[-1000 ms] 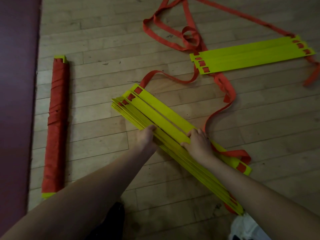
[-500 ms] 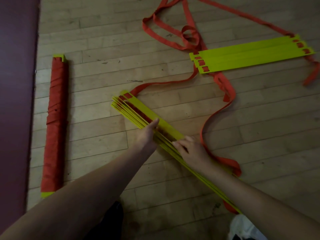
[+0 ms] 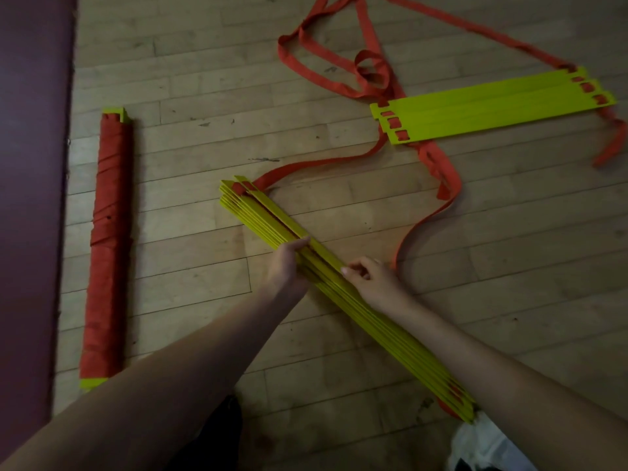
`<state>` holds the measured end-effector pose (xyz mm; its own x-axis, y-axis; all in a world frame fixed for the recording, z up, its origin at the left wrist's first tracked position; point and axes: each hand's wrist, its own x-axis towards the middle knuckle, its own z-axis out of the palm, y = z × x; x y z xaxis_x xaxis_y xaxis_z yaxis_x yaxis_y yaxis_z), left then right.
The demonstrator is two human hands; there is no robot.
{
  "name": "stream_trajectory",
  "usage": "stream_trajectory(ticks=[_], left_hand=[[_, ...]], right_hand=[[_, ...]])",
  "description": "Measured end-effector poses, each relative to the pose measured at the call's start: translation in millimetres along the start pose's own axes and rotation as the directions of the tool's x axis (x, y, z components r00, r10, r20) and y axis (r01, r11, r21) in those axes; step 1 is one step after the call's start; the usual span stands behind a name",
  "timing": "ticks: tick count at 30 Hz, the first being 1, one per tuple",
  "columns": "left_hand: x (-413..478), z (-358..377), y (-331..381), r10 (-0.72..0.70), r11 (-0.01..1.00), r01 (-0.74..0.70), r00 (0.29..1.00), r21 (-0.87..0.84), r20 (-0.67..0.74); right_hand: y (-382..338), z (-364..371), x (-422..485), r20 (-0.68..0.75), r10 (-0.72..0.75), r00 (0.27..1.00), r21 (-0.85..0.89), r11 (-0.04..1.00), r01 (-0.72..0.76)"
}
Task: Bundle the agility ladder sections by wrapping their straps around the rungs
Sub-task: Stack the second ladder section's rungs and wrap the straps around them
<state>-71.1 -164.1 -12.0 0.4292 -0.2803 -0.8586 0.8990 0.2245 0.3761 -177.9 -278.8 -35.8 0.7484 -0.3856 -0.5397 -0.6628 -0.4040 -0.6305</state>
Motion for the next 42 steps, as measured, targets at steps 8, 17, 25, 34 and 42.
stream_trajectory(ticks=[8,17,25,34,42], left_hand=[[6,-3,1,0.034,0.999,-0.030,0.993,-0.039,0.112],[3,12,21,0.122,0.990,-0.105,0.973,-0.099,0.197],[15,24,39,0.096,0.995,-0.095,0.994,-0.026,0.059],[18,14,40,0.086,0.996,-0.086,0.996,0.002,-0.015],[27,3,43,0.081,0.996,-0.073,0.986,0.059,-0.147]], right_hand=[[-2,2,-13,0.082,-0.026,0.996,0.106,0.994,0.017],[-26,-2,-10,0.062,-0.088,0.994,-0.352,0.930,0.105],[-45,-45,9,-0.163,-0.102,0.981,-0.164,0.984,0.075],[11,-42,-11,0.088,0.170,0.981,-0.373,0.919,-0.126],[25,-55,-17,0.222,0.058,0.973,-0.528,0.846,0.070]])
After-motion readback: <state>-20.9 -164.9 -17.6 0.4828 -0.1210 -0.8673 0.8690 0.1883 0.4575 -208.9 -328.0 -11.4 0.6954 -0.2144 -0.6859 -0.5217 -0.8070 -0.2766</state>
